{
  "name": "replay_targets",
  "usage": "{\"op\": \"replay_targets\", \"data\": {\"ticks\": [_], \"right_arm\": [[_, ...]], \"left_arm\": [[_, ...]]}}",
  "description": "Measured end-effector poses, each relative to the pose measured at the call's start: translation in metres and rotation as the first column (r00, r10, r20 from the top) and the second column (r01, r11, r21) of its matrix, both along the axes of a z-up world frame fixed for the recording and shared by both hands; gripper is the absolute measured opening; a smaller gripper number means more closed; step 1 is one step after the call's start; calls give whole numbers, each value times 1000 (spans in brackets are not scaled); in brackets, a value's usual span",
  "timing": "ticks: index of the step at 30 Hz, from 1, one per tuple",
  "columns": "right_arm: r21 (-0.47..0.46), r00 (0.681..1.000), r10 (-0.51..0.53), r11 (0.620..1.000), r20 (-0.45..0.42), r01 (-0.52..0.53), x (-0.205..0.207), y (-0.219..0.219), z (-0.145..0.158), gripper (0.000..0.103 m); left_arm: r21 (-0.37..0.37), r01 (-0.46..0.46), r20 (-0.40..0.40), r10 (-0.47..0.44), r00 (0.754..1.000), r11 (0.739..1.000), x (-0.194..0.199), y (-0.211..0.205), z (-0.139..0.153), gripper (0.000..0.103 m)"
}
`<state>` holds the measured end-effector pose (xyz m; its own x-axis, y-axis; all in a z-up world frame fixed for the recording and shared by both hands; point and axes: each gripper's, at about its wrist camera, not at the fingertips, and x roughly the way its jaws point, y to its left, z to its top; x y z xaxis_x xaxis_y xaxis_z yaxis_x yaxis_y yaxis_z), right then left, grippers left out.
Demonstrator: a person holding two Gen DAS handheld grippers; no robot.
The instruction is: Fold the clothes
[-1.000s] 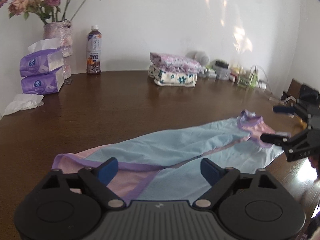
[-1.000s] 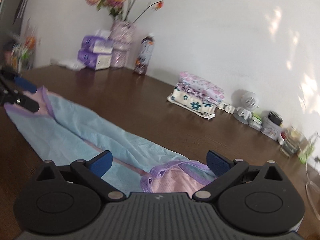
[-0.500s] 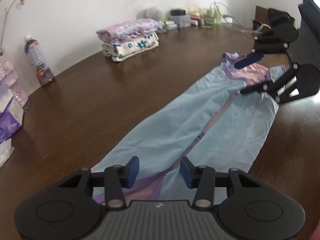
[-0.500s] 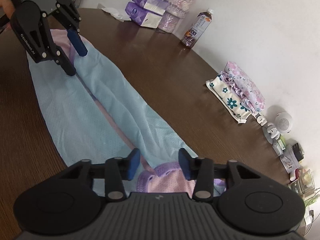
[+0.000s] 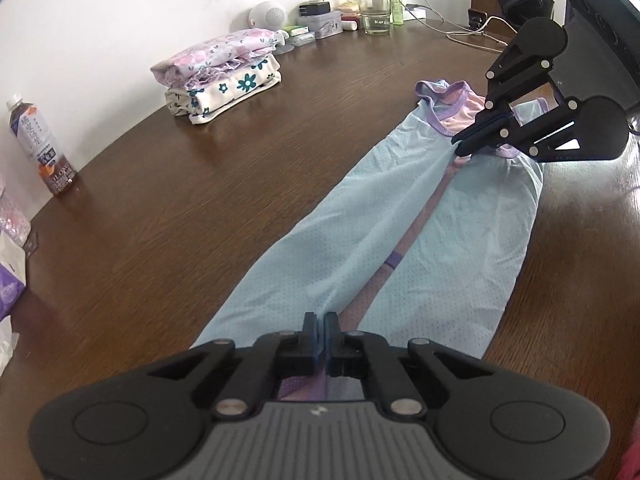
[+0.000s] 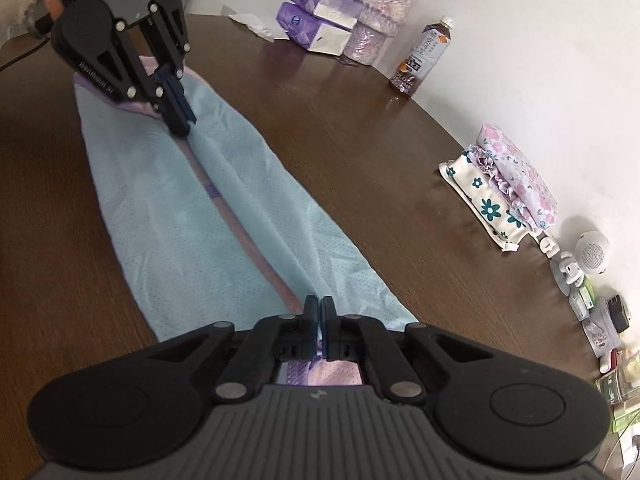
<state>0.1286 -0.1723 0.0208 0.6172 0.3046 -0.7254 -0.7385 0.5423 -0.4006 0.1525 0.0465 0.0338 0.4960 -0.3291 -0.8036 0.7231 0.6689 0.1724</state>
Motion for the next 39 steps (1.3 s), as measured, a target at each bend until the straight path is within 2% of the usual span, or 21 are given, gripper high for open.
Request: {"op": "replay_targets", "data": {"ticks": [6,9,10,11,13,14,16,17,18,20,21,23,24,28,31,36,39], "right_arm": [[-11,1000,-2,1000,-29,1,-1,0,-10,2],[16,998,-15,1000,-54,16,-1,-3,-9,7],[51,997,-31,998,-68,35,0,-8,-5,15],[96,995,-52,994,-84,60,2,-14,0,32],[184,989,-90,977,-120,111,4,-27,9,55],[226,984,-108,964,-139,138,6,-33,14,56],[316,973,-146,928,-176,197,10,-45,23,56],[366,966,-169,902,-195,231,14,-50,27,56],[406,959,-187,876,-214,261,19,-52,29,56],[462,945,-211,832,-250,308,31,-49,28,54],[474,940,-215,820,-264,321,36,-44,24,52],[482,933,-223,808,-283,339,45,-33,14,45],[480,930,-228,806,-287,346,47,-27,8,44],[454,931,-252,820,-263,350,43,-14,-14,44],[443,924,-280,816,-260,371,36,-17,-25,44],[471,915,-330,784,-234,403,25,-35,-26,44],[456,913,-344,791,-218,407,23,-39,-29,44]], "left_arm": [[6,-5,-18,5,1000,1000,0,7,-2,2],[-14,-14,-33,13,999,1000,-1,13,-1,3],[-25,-24,-36,23,999,999,-1,17,1,8],[-42,-38,-39,36,999,998,-2,21,4,10],[-105,-78,-54,73,996,991,-2,34,11,15],[-159,-109,-62,101,993,981,-1,41,15,18],[-264,-171,-81,155,985,949,3,55,23,39],[-315,-201,-92,181,979,927,5,62,26,44],[-359,-229,-106,205,973,905,8,66,29,48],[-412,-278,-136,243,960,868,17,63,25,48],[-422,-287,-148,247,958,860,21,58,22,48],[-426,-288,-157,243,957,858,26,44,14,48],[-422,-285,-156,241,958,861,27,38,10,49],[-360,-254,-117,226,967,898,26,20,-8,50],[-334,-256,-80,244,967,907,23,23,-16,52],[-343,-312,-75,305,949,886,18,40,-18,52],[-331,-320,-36,327,944,887,12,42,-21,52]]}}
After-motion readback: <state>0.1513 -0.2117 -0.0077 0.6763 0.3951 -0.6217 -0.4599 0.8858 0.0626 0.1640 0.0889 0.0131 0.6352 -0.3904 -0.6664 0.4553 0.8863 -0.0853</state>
